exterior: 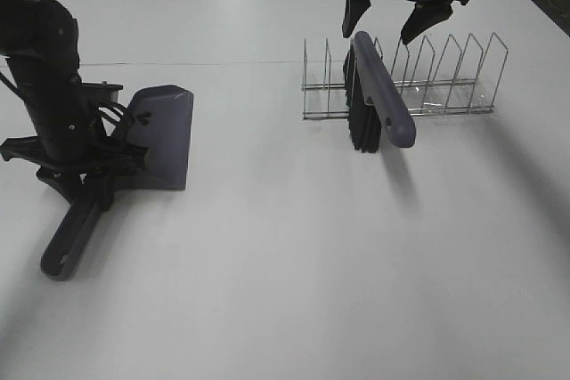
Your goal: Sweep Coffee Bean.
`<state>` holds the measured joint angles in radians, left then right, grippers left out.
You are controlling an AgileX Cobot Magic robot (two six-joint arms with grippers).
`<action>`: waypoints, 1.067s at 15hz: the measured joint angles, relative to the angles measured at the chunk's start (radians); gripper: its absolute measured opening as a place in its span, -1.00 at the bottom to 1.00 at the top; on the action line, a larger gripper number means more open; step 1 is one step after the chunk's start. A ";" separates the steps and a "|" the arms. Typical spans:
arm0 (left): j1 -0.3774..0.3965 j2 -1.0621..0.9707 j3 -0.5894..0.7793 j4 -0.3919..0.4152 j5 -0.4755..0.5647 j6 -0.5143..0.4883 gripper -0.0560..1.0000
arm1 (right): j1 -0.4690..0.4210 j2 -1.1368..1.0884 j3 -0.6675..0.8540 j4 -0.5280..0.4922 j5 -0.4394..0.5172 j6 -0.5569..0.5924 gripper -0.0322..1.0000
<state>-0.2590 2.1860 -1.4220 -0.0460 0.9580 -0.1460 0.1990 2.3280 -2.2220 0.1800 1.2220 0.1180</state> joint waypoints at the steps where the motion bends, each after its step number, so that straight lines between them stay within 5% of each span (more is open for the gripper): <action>1: 0.000 0.003 -0.004 -0.024 0.000 0.023 -0.25 | 0.000 -0.010 0.000 -0.001 0.000 -0.003 0.46; 3: 0.000 0.003 -0.004 -0.043 0.000 0.041 -0.20 | 0.000 -0.014 0.000 -0.002 0.000 -0.004 0.46; 6: 0.000 -0.002 -0.004 -0.057 0.000 0.052 0.19 | 0.000 -0.014 0.000 -0.013 0.000 -0.004 0.46; 9: 0.001 -0.080 -0.004 -0.037 0.001 0.055 0.24 | 0.000 -0.014 0.000 -0.015 0.000 -0.011 0.46; 16: 0.228 -0.234 -0.117 -0.024 0.124 0.136 0.25 | 0.000 -0.175 0.047 -0.058 -0.001 -0.050 0.46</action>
<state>-0.0310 1.9520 -1.5390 -0.0700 1.0820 -0.0100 0.1990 2.1530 -2.1750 0.1220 1.2210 0.0680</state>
